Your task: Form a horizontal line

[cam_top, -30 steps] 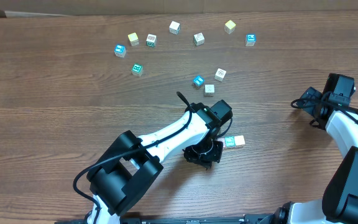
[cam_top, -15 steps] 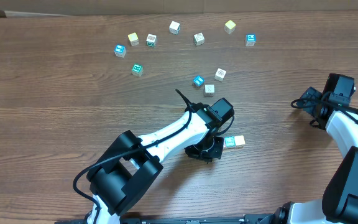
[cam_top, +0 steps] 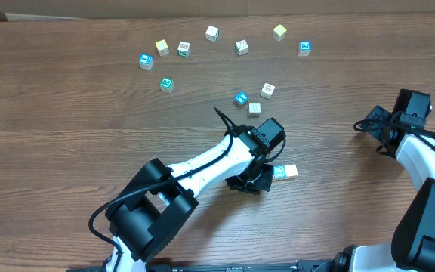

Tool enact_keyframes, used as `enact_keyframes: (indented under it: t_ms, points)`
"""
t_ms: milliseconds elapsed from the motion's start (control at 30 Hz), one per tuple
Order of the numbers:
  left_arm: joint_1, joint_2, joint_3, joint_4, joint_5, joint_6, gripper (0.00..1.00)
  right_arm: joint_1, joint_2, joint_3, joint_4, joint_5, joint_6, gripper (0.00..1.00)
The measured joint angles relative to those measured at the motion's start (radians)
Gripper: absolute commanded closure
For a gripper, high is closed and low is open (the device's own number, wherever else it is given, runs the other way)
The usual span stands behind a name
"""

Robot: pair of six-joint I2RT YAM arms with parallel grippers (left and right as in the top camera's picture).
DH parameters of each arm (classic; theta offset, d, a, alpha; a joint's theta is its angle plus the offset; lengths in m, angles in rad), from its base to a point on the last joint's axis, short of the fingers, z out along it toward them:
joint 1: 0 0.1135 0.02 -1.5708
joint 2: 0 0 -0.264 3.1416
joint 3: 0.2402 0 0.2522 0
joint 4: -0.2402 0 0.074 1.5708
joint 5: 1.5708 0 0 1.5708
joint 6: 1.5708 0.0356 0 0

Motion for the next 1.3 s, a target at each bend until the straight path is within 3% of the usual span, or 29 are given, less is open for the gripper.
enact_keyframes:
  t_ms: [1100,1300]
  points:
    - [0.016,0.000,0.000,0.038,0.001,0.001,0.96,0.000,0.000,0.000,0.000,0.000,0.000,0.00]
    - [0.016,0.000,0.000,0.032,0.058,0.043,0.96,0.000,0.000,0.000,0.000,0.000,0.000,0.00]
